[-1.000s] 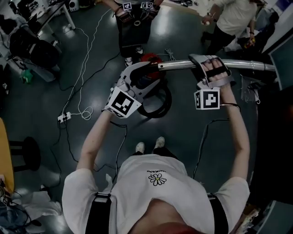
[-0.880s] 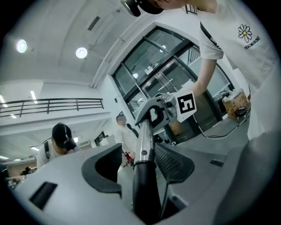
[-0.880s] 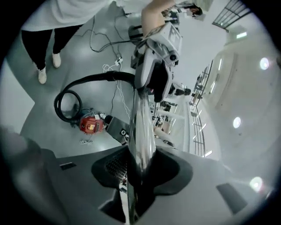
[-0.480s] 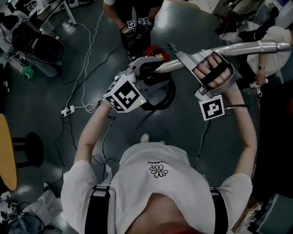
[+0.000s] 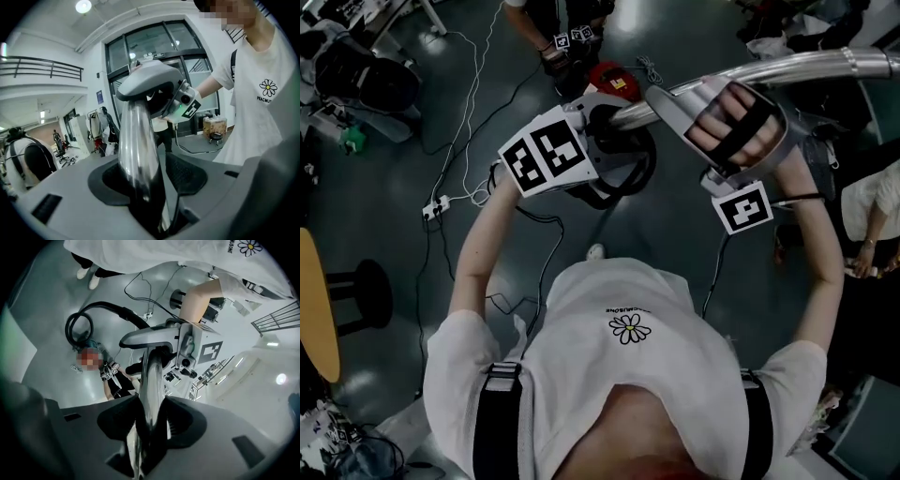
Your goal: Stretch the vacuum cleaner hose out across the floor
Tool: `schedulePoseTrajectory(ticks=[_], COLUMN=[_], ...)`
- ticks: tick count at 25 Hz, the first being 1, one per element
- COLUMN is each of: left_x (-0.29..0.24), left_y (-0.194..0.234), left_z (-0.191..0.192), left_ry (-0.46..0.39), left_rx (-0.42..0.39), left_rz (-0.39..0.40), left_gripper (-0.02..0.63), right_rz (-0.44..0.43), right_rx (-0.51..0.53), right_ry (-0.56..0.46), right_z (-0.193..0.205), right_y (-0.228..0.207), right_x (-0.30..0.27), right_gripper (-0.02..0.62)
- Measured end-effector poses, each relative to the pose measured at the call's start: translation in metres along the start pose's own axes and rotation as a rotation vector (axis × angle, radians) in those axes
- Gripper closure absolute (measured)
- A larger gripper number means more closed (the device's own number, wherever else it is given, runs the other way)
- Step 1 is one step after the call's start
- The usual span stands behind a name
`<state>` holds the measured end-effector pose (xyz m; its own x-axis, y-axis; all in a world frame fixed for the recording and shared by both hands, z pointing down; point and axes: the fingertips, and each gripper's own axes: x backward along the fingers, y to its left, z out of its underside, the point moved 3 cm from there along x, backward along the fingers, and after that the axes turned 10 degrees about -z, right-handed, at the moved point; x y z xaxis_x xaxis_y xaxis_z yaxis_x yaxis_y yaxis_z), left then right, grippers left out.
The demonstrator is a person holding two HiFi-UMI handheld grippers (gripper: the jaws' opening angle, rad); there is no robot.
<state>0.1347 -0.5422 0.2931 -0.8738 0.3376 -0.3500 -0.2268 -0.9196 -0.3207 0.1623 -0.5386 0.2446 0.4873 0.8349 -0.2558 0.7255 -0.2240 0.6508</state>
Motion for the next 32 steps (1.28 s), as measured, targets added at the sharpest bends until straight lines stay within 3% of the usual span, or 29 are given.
schedulePoseTrajectory(ticks=[2, 4, 6, 9, 12, 14, 17, 19, 21, 26, 28, 30, 31, 32], left_x=[-0.006, -0.007, -0.008, -0.016, -0.022, -0.021, -0.018, -0.016, -0.014, -0.008, -0.007, -0.005, -0.003, -0.001], left_y=[-0.011, -0.022, -0.029, -0.039, -0.049, -0.049, -0.034, -0.022, -0.023, -0.056, -0.066, -0.075, -0.077, -0.08], left_z=[0.0, -0.001, 0.001, 0.008, 0.012, 0.019, 0.043, 0.055, 0.059, 0.059, 0.054, 0.046, 0.041, 0.037], left_ry=[0.014, -0.007, -0.026, -0.057, -0.078, -0.075, -0.035, -0.007, -0.004, -0.02, -0.013, -0.008, -0.007, -0.009], left_rx=[0.048, 0.165, 0.263, 0.36, 0.48, 0.543, 0.633, 0.693, 0.728, 0.714, 0.675, 0.629, 0.608, 0.59], left_rz=[0.073, 0.184, 0.212, 0.137, 0.059, -0.006, -0.123, -0.185, -0.22, -0.246, -0.255, -0.269, -0.279, -0.292], left_gripper=[0.388, 0.391, 0.455, 0.479, 0.479, 0.479, 0.479, 0.479, 0.479, 0.479, 0.479, 0.479, 0.479, 0.479], right_rz=[-0.001, 0.0, -0.017, -0.065, -0.047, -0.036, 0.04, 0.133, 0.215, 0.303, 0.412, 0.469, 0.463, 0.403], right_rx=[0.014, 0.009, 0.006, -0.004, -0.105, -0.214, -0.431, -0.633, -0.84, -1.469, -1.818, -2.259, -2.517, -2.762], right_ry=[-0.021, -0.055, -0.094, -0.175, -0.252, -0.205, -0.017, 0.035, 0.004, -0.056, -0.114, -0.188, -0.252, -0.358], right_z=[-0.004, -0.009, -0.016, -0.024, -0.02, 0.001, 0.073, 0.121, 0.14, 0.092, 0.068, 0.039, 0.019, -0.008], right_y=[0.006, 0.01, 0.014, 0.023, 0.026, 0.026, 0.028, 0.029, 0.031, 0.106, 0.141, 0.192, 0.216, 0.236], right_x=[0.008, 0.014, 0.016, 0.016, 0.017, 0.017, 0.021, 0.036, 0.057, 0.081, 0.085, 0.088, 0.087, 0.083], right_gripper=[0.42, 0.42, 0.42, 0.419, 0.379, 0.356, 0.357, 0.357, 0.357, 0.358, 0.359, 0.359, 0.359, 0.357])
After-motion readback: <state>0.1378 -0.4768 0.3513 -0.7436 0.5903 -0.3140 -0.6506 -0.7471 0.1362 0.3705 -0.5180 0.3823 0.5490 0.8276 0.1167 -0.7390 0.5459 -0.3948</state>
